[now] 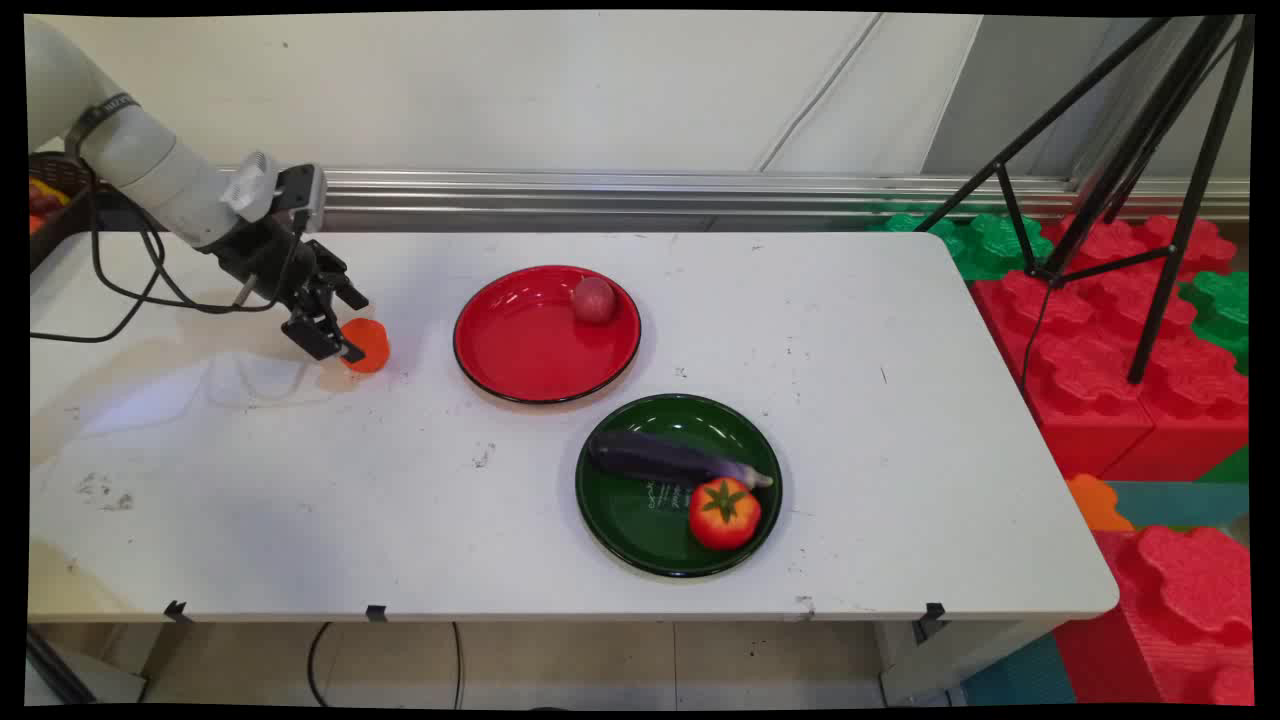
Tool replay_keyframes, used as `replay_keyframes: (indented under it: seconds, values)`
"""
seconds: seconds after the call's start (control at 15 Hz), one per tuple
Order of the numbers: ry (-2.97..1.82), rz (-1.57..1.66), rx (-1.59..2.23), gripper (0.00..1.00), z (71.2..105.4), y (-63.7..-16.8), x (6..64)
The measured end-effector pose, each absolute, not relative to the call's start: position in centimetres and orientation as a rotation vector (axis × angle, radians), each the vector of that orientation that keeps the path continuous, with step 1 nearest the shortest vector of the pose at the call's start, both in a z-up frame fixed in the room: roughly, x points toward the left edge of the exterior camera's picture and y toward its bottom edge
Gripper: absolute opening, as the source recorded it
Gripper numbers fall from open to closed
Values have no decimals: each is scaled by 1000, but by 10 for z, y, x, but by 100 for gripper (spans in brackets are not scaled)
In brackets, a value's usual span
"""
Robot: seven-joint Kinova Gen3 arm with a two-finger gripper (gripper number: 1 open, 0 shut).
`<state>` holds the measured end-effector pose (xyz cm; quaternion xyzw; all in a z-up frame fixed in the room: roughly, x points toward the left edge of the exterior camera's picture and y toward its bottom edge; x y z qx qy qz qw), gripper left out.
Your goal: Pick up the eggplant from the green plate
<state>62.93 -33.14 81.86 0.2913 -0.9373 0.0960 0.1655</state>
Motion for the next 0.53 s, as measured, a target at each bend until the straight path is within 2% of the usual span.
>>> replay_keyframes:
  seconds: [0.53]
  values:
    - [-2632, 290, 823, 100, 840, -323, 634]
